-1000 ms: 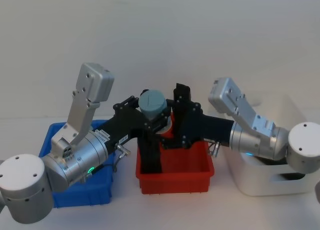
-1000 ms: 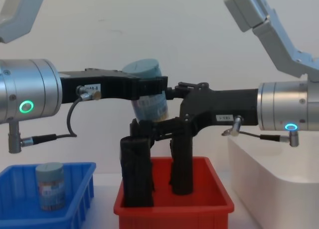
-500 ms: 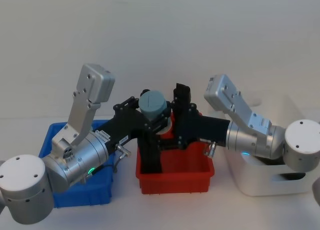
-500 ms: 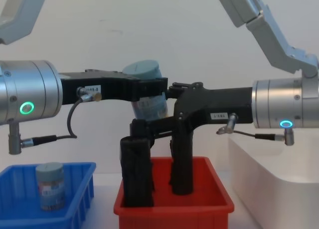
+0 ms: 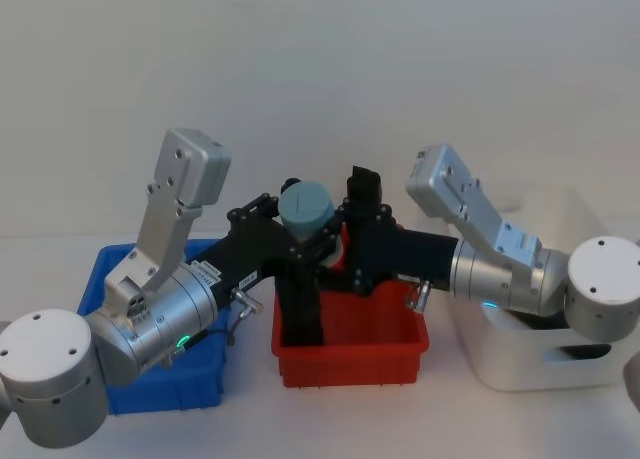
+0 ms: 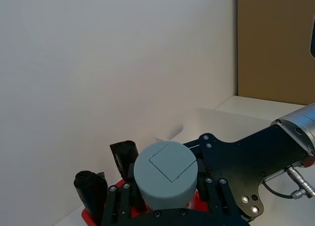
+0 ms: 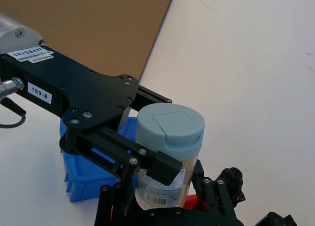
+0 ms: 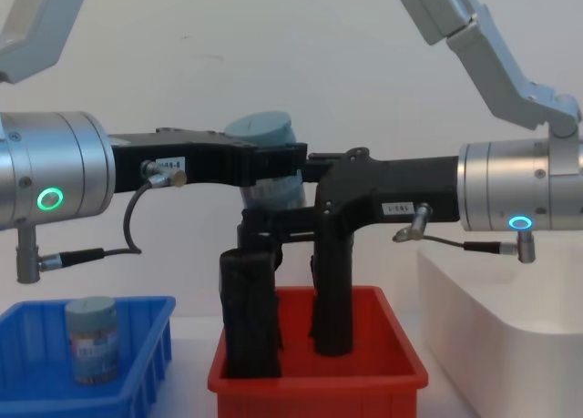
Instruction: Pick the cotton swabs from the blue box and place them into the white box.
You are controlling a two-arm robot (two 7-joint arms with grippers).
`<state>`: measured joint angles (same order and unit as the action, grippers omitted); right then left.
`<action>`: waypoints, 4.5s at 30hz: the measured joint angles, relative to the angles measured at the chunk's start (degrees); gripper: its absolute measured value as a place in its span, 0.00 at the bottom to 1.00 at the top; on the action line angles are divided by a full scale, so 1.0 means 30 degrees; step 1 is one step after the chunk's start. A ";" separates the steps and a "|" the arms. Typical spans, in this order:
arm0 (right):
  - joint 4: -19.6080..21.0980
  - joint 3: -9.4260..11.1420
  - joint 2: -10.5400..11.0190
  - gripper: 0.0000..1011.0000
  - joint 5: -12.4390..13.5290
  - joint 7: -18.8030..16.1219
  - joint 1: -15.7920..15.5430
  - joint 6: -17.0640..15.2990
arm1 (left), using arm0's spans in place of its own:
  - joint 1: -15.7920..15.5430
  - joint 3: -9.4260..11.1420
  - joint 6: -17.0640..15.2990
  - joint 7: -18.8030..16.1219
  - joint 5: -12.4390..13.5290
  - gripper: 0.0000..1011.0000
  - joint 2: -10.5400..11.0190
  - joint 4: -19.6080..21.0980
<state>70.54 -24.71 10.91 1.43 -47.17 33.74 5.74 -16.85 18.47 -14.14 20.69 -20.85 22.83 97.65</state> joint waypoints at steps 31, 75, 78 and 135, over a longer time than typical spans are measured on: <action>0.0050 -0.0017 -0.0002 0.66 0.0050 0.0009 0.0015 -0.0078 | -0.0001 0.0000 0.0028 -0.0002 -0.0003 0.66 0.0000 -0.0026; 0.1186 0.1035 0.1766 0.66 -0.0211 0.4843 -0.1552 -0.0857 | -0.0001 0.0000 0.0019 0.0000 -0.0003 0.99 0.0000 -0.0025; 0.1196 0.1181 0.1957 0.66 -0.0144 0.5598 -0.1769 -0.0919 | -0.0001 0.0000 0.0018 -0.0001 -0.0002 0.99 0.0000 -0.0026; -0.4208 0.2046 0.1427 0.99 0.2094 1.0002 -0.0360 -0.0390 | 0.0000 0.0000 0.0017 -0.0003 -0.0002 0.99 0.0001 -0.0027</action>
<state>57.92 -18.57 15.19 7.72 -17.16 32.66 4.57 -16.85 18.46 -14.09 20.68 -20.86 22.84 97.57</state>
